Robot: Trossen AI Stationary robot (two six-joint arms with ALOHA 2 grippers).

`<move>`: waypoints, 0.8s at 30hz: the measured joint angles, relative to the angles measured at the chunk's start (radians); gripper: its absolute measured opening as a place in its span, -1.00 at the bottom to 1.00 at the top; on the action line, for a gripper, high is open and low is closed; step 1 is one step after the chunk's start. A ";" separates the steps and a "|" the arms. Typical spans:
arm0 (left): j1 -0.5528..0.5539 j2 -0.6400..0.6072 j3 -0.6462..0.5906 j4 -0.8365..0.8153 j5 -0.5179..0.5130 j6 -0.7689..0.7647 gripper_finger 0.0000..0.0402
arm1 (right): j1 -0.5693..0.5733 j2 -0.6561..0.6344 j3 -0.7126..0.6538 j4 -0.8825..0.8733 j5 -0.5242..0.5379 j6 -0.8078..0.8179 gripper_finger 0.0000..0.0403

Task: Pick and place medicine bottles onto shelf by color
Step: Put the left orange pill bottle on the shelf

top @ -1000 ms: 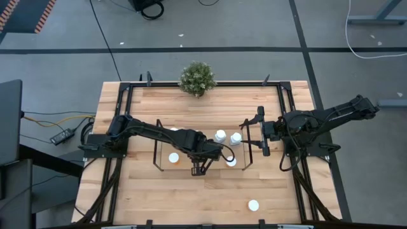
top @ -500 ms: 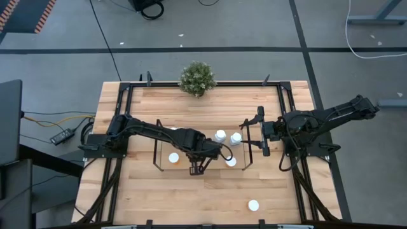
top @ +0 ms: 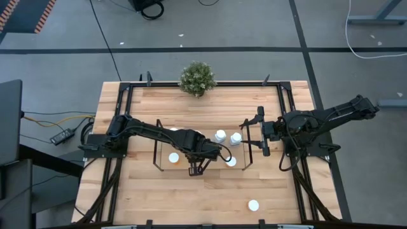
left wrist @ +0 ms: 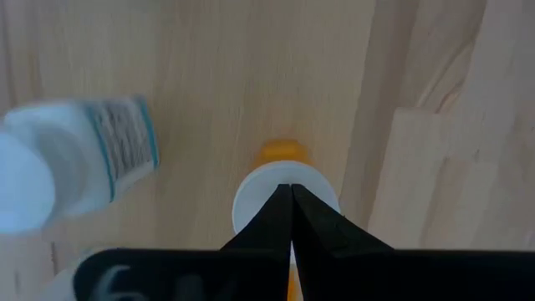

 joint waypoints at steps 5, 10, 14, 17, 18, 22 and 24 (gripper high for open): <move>-0.003 0.000 0.000 -0.028 0.000 -0.012 -0.98 | 0.000 0.000 0.000 0.000 0.000 0.000 0.41; -0.006 0.000 0.000 -0.032 -0.002 -0.017 -0.94 | 0.000 0.000 0.000 0.000 0.000 0.000 0.41; -0.007 0.001 0.000 -0.033 -0.013 -0.017 -0.87 | 0.000 0.000 0.000 0.000 0.000 0.000 0.41; -0.006 0.001 0.000 -0.034 -0.017 -0.019 -0.80 | 0.000 0.000 0.000 0.000 0.000 0.000 0.41; -0.006 0.001 -0.001 -0.034 -0.019 -0.019 -0.78 | 0.000 0.000 0.000 0.000 0.000 0.000 0.41; -0.006 0.001 0.003 -0.037 -0.026 -0.020 -0.66 | 0.000 0.000 0.000 0.000 0.000 0.000 0.41; -0.006 0.001 0.014 -0.038 -0.026 -0.020 -0.59 | 0.000 0.000 0.000 0.000 0.000 0.000 0.41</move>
